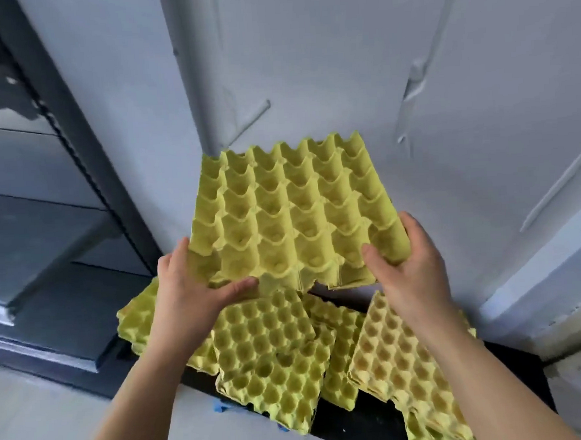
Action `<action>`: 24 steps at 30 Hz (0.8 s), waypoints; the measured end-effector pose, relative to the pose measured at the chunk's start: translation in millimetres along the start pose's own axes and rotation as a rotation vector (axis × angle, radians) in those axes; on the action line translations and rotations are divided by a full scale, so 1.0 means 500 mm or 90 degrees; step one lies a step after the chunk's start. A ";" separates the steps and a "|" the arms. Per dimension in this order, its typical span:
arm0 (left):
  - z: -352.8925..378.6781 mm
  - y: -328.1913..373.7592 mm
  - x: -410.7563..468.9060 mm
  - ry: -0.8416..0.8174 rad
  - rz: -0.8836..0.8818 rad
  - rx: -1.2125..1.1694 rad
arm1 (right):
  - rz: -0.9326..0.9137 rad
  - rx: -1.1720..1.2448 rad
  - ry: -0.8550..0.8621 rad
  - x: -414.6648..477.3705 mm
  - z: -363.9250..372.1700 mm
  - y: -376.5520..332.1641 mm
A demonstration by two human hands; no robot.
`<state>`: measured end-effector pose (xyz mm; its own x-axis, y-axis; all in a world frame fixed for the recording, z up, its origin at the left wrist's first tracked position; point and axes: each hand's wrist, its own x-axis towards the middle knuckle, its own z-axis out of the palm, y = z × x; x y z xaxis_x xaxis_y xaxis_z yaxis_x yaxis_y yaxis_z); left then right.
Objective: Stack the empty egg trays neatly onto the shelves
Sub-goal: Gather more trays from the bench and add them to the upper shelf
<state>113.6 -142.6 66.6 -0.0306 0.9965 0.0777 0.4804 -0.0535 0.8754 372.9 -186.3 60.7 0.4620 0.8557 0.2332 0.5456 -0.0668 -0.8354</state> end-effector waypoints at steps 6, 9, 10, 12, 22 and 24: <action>-0.246 0.009 0.019 0.178 0.054 -0.017 | -0.133 0.080 -0.024 0.020 0.114 -0.218; -0.375 -0.001 0.032 0.244 0.082 -0.020 | -0.210 0.126 -0.028 0.006 0.179 -0.339; -0.420 -0.003 0.036 0.261 0.095 -0.018 | -0.229 0.137 -0.030 -0.001 0.202 -0.380; -0.511 -0.017 0.047 0.286 0.113 -0.010 | -0.265 0.164 -0.038 -0.015 0.249 -0.455; -0.920 -0.090 0.137 0.346 0.157 0.038 | -0.376 0.241 -0.014 -0.070 0.488 -0.772; -0.980 -0.100 0.165 0.354 0.166 0.027 | -0.387 0.244 -0.013 -0.063 0.534 -0.825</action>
<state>-342.5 -89.3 263.1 -0.3544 0.7677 0.5339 0.5679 -0.2769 0.7751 -53.1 -48.8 265.0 0.1391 0.6944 0.7060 0.4168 0.6057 -0.6778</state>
